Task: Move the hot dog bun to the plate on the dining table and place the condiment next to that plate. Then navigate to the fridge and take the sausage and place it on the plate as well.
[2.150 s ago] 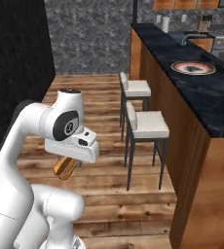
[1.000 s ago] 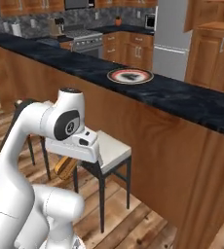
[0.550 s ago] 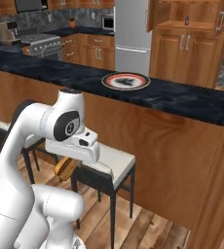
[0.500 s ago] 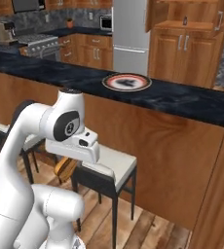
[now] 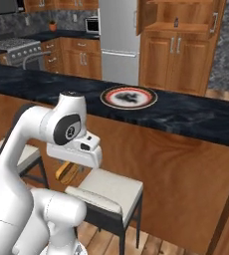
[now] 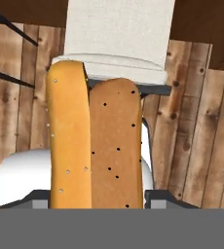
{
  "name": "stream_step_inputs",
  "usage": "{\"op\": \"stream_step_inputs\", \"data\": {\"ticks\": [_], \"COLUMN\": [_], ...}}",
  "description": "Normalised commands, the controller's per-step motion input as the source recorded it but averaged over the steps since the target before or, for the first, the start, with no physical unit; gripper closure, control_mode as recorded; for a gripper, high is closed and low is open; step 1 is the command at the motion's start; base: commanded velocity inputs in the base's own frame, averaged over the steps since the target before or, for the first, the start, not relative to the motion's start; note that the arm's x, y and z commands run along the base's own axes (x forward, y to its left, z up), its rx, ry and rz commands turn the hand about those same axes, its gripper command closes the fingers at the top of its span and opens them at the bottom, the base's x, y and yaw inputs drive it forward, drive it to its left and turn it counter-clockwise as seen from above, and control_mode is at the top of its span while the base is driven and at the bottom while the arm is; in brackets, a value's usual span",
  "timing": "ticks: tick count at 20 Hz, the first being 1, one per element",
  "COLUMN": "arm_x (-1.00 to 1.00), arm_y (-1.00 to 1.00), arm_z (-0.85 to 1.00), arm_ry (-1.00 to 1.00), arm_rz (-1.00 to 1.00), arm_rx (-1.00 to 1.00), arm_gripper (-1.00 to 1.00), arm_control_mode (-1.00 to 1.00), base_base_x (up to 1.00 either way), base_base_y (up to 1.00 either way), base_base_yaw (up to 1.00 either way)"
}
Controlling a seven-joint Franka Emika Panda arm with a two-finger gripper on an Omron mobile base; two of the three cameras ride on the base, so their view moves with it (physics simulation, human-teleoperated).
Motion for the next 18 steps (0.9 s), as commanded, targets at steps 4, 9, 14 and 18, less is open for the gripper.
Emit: {"op": "stream_step_inputs", "data": {"ticks": [4,9,14,18], "arm_x": [0.00,0.00,0.12,-0.17], "arm_y": [0.00,0.00,0.04,0.00], "arm_z": [0.00,0.00,0.26,0.82], "arm_ry": [0.00,0.00,-0.14,-0.37], "arm_rz": [0.00,0.00,-0.17,0.00], "arm_rx": [0.00,0.00,0.00,0.00], "arm_gripper": [1.00,1.00,1.00,1.00], "arm_control_mode": [1.00,1.00,-1.00,-1.00], "base_base_x": [0.93,0.66,0.00,0.00], "base_base_y": [0.00,0.02,0.00,0.00], "base_base_yaw": [-0.24,-0.36,0.00,0.00]}}
